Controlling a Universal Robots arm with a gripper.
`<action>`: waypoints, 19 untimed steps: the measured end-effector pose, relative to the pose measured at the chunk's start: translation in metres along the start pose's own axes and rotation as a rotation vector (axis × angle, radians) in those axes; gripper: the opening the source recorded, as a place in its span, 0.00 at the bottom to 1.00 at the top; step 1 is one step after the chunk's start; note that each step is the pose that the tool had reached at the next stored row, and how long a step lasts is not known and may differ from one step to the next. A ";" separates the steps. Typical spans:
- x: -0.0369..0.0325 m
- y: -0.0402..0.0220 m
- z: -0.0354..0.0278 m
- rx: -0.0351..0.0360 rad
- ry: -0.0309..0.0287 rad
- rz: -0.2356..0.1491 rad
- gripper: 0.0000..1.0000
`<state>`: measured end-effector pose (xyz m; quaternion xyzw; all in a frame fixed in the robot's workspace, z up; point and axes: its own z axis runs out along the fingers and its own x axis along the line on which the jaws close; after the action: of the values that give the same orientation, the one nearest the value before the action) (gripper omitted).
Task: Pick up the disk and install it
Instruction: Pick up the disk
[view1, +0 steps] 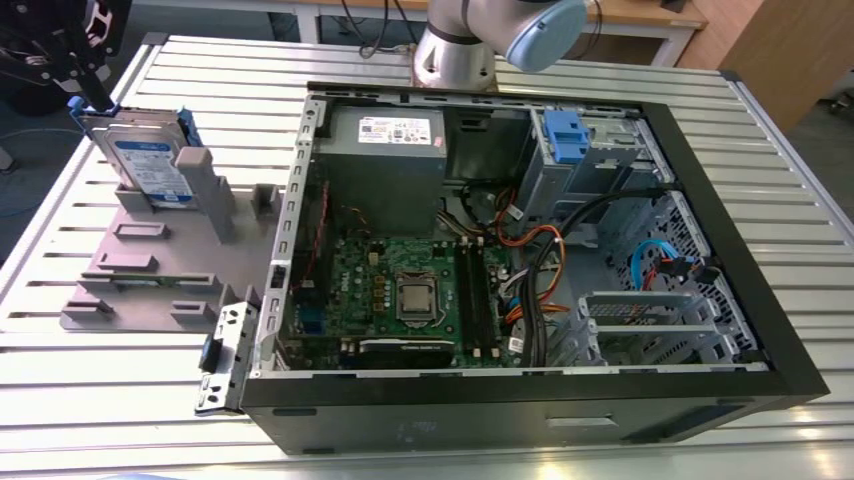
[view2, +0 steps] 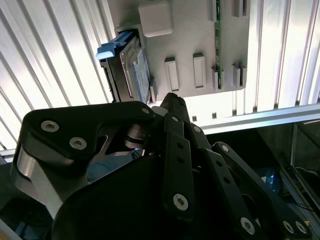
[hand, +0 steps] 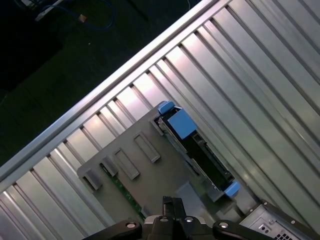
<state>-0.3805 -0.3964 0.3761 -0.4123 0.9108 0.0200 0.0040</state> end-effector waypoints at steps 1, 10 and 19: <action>0.0000 0.0000 0.0000 0.0000 0.0000 -0.001 0.11; 0.0000 0.0000 0.0000 -0.0003 0.0004 -0.012 0.11; 0.0000 0.0000 0.0000 -0.0005 0.0007 -0.021 0.11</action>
<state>-0.3805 -0.3964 0.3761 -0.4220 0.9064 0.0201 0.0038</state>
